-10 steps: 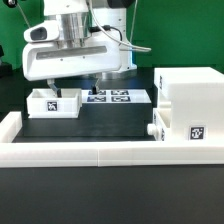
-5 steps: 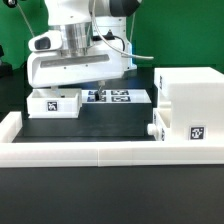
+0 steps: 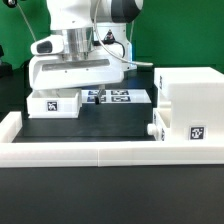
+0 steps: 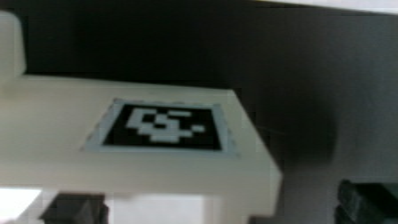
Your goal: Assemble drawer
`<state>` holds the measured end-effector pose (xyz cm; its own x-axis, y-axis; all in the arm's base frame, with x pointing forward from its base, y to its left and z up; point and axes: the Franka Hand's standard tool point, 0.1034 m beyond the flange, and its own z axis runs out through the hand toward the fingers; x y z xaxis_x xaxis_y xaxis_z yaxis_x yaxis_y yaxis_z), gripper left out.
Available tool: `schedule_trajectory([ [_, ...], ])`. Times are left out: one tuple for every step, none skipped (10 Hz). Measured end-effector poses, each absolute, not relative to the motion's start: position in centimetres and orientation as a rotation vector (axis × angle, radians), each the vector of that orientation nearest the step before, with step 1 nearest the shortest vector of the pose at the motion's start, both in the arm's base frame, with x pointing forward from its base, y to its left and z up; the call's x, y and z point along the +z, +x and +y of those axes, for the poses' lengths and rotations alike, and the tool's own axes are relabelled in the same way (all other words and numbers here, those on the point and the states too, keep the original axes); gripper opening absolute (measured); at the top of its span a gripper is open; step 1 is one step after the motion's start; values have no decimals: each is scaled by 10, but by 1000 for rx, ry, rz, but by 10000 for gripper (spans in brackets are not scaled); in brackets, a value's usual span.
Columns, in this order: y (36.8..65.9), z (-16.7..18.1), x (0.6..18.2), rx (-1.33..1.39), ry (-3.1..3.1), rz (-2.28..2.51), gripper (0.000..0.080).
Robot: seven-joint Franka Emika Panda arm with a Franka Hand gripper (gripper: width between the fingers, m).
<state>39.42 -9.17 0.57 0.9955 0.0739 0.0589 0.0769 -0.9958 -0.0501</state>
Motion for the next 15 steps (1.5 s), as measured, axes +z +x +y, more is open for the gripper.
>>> schedule_trajectory([
  [392,-92,6,-104,-3092,-100,649],
  [390,-91,5,-113,-3096,-90,649],
  [389,-90,5,-111,-3096,-94,649],
  [388,-90,5,-115,-3097,-99,649],
  [387,-91,5,-114,-3097,-104,649],
  [387,-91,5,-115,-3098,-104,649],
  [387,-91,5,-117,-3098,-106,517],
  [387,-91,5,-117,-3098,-106,517],
  [387,-91,5,-117,-3098,-106,379],
  [387,-91,5,-117,-3098,-106,243],
  [387,-91,5,-117,-3098,-107,243],
  [388,-91,5,-118,-3098,-108,73],
  [388,-91,5,-119,-3098,-108,42],
  [388,-91,5,-119,-3098,-108,42],
  [388,-91,5,-119,-3098,-108,42],
])
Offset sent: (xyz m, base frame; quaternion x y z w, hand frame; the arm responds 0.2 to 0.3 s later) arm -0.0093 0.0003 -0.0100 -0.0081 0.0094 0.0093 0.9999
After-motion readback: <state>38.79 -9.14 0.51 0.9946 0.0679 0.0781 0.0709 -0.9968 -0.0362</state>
